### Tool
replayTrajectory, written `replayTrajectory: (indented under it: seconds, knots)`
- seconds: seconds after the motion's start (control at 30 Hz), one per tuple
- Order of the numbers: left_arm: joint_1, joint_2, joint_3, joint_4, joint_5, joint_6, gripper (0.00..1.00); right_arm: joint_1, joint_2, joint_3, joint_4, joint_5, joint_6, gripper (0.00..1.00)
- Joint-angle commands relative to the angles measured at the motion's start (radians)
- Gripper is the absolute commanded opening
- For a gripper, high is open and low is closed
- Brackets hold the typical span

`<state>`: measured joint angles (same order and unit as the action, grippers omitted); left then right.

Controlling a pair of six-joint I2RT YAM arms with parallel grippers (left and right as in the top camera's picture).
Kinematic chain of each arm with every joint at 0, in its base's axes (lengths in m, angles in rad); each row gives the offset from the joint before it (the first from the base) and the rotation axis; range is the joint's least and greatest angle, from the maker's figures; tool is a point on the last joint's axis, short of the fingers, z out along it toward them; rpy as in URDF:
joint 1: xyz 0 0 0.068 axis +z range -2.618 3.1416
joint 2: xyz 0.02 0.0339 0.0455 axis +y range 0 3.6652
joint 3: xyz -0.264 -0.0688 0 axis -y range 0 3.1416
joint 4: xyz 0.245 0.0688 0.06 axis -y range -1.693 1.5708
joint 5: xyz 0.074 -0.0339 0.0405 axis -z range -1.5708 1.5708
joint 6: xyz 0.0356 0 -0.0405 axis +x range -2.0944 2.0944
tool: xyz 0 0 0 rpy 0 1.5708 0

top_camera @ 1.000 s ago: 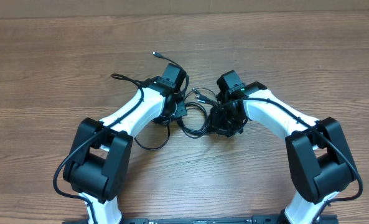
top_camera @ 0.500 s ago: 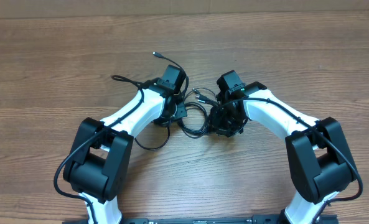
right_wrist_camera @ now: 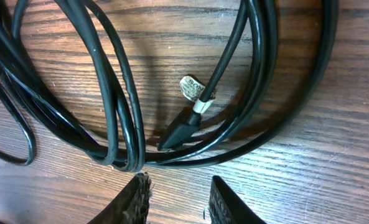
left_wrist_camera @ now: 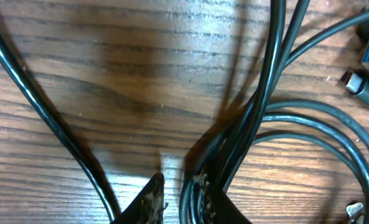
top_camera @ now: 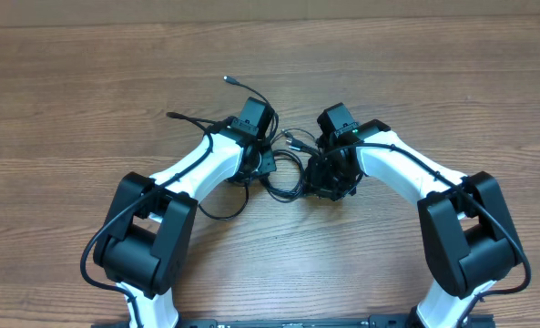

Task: Untangle cables

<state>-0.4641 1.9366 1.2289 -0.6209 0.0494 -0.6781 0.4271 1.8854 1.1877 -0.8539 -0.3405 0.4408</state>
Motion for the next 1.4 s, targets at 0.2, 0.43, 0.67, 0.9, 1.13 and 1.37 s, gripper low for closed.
replayTrajectory:
  seconds: [0.2,0.43,0.67,0.9,1.13,1.37]
  knots:
    - [-0.018,0.043,-0.019,-0.007,-0.003,0.024,0.21,0.006,-0.006,-0.005,-0.003,-0.001,0.003,0.42]
    - [-0.018,0.074,-0.018,0.01,0.037,0.023,0.17,0.006,-0.006,-0.005,-0.022,0.0,0.003,0.54]
    - [-0.019,0.074,-0.018,0.009,0.037,0.024,0.17,0.006,-0.005,-0.005,0.042,-0.05,0.004,0.63]
    - [-0.021,0.074,-0.018,0.009,0.037,0.024,0.17,0.006,-0.005,-0.005,0.123,-0.071,0.005,0.39]
    - [-0.021,0.074,-0.018,0.009,0.037,0.024,0.18,0.006,-0.005,-0.026,0.159,-0.004,0.114,0.31]
    - [-0.021,0.074,-0.018,0.009,0.037,0.024,0.18,0.006,-0.005,-0.099,0.29,-0.055,0.14,0.25]
